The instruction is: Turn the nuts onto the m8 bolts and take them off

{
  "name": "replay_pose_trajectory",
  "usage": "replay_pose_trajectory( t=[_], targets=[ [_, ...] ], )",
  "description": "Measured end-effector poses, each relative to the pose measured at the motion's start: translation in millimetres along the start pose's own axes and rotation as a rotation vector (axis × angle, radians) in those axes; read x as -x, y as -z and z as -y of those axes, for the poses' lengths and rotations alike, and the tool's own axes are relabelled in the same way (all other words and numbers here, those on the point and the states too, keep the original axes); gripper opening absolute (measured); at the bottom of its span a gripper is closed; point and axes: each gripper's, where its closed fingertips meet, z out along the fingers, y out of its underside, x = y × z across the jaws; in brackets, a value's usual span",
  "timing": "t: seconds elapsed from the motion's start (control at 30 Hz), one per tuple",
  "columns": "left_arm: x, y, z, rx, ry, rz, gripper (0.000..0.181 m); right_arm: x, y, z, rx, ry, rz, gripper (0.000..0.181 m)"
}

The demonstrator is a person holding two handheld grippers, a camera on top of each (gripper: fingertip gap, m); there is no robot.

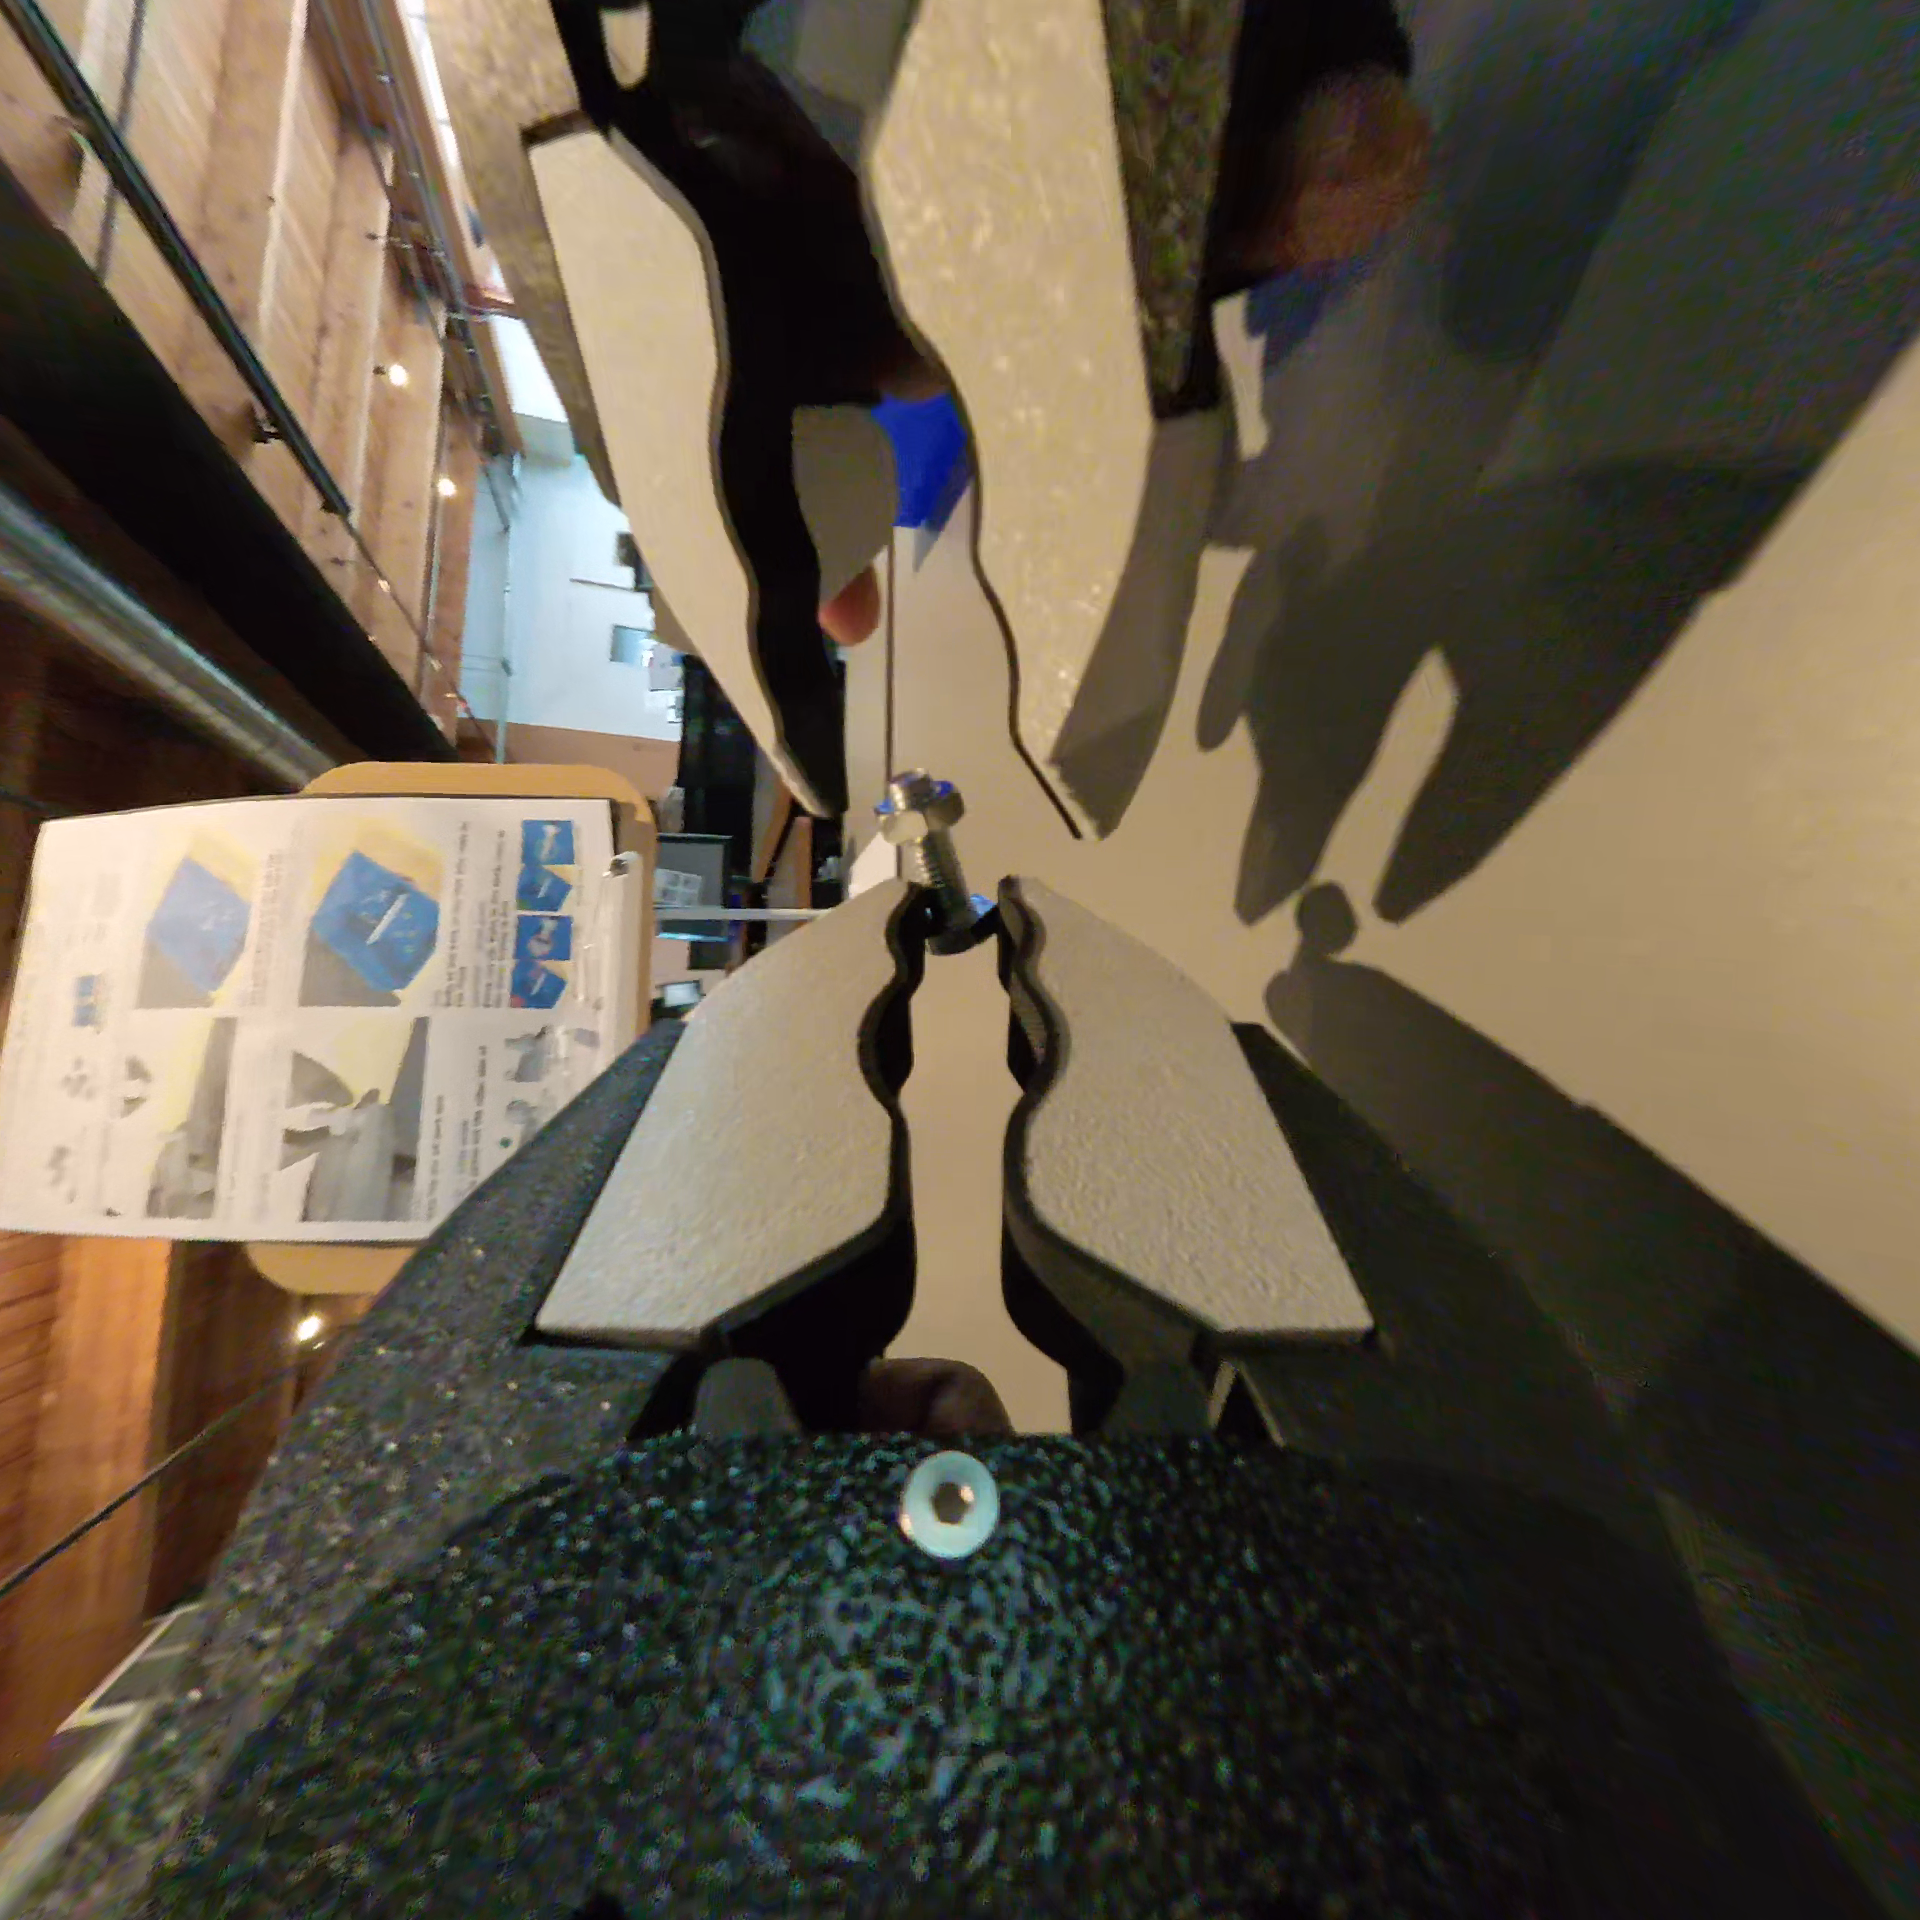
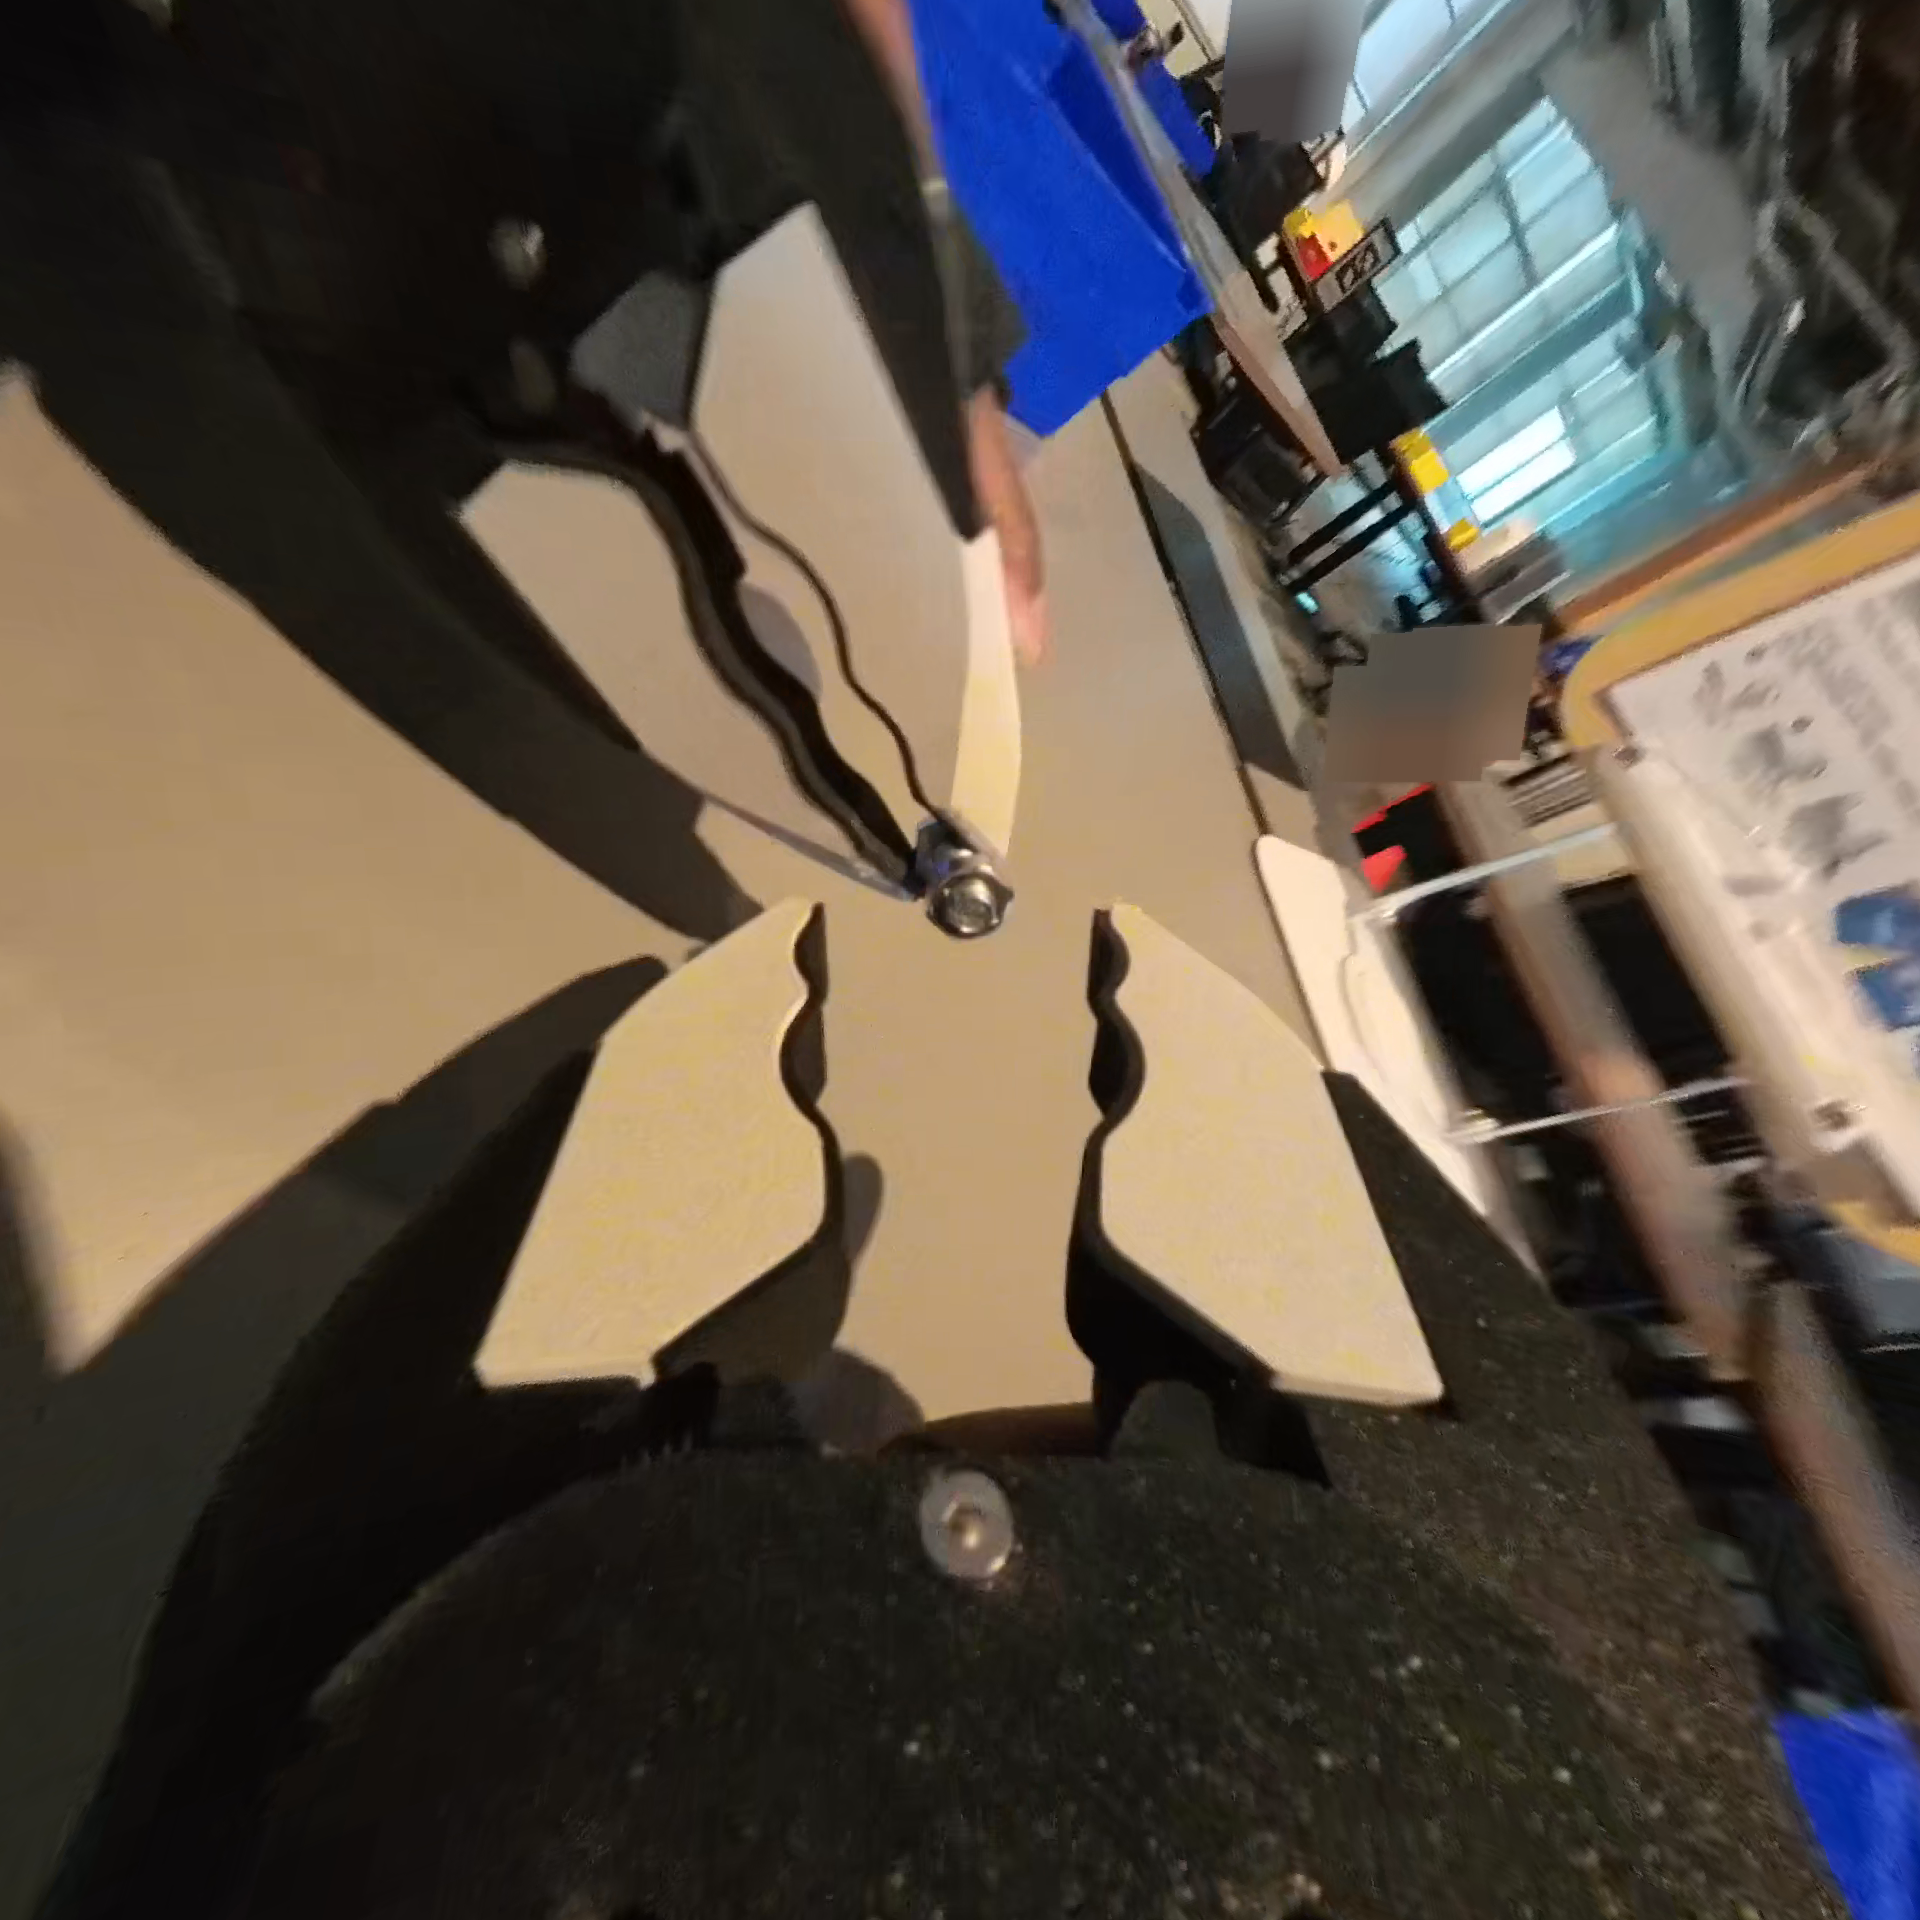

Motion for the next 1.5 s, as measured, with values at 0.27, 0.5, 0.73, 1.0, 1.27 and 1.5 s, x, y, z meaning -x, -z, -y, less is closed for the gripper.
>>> replay_pose_trajectory(
  t=[0.27, 0.5, 0.73, 1.0, 1.27, 1.5],
  targets=[
    [15.6, 0.7, -8.4, 0.064, -0.072, 0.102, 0.013, -7.7, -1.3, 8.1, -0.061, -0.460, 0.096, 0.035],
    [10.5, 0.0, -4.7, 0.050, -0.088, 0.077, 0.013, -9.1, -2.9, 7.8, -0.048, -0.413, 0.057, 0.015],
    [-17.4, 1.1, 0.6, -0.028, 0.008, -0.117, 0.013, 11.7, -2.2, -3.2, 0.024, 0.332, -0.041, 0.015],
    [4.0, 0.1, -5.9, 0.021, -0.004, 0.009, 0.013, -10.3, 2.4, 7.4, -0.048, -0.180, -0.011, 0.038],
    [6.9, -0.2, -4.0, 0.033, -0.054, 0.039, 0.013, -5.7, -5.2, 2.6, -0.006, -0.269, 0.013, 0.016],
    [-19.0, 2.0, 2.6, -0.043, 0.060, -0.152, 0.013, 12.3, -3.3, -6.2, 0.034, 0.329, -0.037, 0.016]
  ],
)
